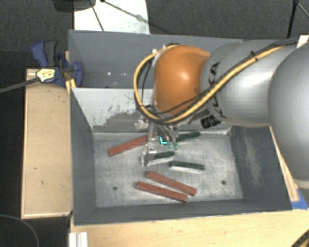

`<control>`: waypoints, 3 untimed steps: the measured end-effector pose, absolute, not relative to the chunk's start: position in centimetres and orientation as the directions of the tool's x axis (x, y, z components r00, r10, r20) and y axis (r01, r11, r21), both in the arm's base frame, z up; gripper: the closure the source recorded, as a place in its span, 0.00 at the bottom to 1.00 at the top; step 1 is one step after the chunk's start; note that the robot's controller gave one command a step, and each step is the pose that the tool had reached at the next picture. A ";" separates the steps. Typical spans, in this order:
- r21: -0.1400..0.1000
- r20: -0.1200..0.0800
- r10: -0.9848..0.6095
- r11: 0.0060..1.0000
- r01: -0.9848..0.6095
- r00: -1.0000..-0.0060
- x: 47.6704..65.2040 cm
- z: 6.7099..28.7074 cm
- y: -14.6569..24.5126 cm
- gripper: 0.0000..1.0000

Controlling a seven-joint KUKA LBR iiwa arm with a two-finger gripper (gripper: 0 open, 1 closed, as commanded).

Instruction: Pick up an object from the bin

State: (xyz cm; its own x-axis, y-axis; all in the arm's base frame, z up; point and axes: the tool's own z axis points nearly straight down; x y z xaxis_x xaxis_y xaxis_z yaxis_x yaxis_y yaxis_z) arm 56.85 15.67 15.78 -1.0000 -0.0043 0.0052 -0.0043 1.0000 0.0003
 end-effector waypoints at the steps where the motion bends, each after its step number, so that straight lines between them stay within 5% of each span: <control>1: 0.001 -0.003 -0.001 1.000 -0.001 -1.000 57.1 16.2 15.6 0.00; 2: 0.005 -0.009 0.096 0.995 0.096 -0.995 59.0 7.4 15.4 1.00; 3: 0.005 -0.009 0.097 0.995 0.097 -0.995 59.0 7.4 15.4 1.00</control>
Offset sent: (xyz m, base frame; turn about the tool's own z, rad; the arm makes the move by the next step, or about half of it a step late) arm 0.0178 -0.0038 -0.0878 0.0988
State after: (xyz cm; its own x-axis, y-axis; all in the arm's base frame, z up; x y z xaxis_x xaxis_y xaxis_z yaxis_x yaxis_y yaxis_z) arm 58.96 15.38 7.43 -0.9952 0.0974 -0.0089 0.0974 0.9952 0.0051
